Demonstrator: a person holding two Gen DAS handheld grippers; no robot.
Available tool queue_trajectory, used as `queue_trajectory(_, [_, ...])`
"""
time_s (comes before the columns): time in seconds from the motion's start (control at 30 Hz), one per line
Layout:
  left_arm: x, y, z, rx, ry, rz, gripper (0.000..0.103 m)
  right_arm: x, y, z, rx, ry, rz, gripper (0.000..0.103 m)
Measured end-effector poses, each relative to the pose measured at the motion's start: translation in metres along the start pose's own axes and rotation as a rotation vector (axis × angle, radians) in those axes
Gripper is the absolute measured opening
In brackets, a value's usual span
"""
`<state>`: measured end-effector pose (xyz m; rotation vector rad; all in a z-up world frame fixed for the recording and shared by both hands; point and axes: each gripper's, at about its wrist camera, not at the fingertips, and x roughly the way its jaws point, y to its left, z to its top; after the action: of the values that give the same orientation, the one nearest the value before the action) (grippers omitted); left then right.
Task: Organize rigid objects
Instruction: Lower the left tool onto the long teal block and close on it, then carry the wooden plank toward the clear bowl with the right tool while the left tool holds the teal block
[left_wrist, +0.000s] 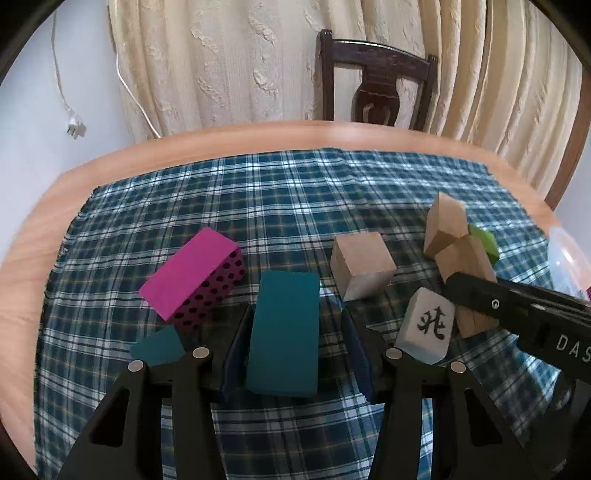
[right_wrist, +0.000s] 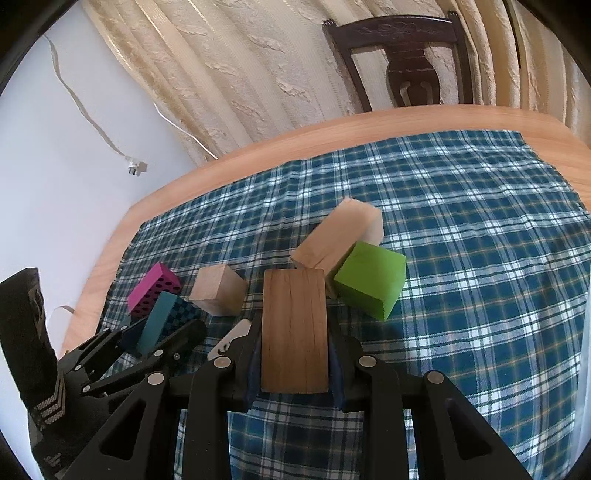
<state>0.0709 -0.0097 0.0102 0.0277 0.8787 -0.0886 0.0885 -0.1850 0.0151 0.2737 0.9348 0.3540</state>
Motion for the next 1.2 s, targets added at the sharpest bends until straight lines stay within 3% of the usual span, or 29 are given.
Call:
queue_trajectory(0.17, [0.001,-0.007,-0.001,0.011,-0.003,0.011,0.030,0.003,-0.001,0.001,-0.010,-0.001,-0.007,0.032])
queue_trajectory(0.83, [-0.026,-0.018,-0.004,0.044,-0.103,0.145,0.030,-0.011,0.009,0.004,-0.023,-0.062,-0.034,0.032])
queue_trajectory(1.2, [-0.030,-0.015,-0.007,0.025,-0.093,0.123,0.030,0.002,0.003,0.003,-0.010,-0.028,-0.028,0.037])
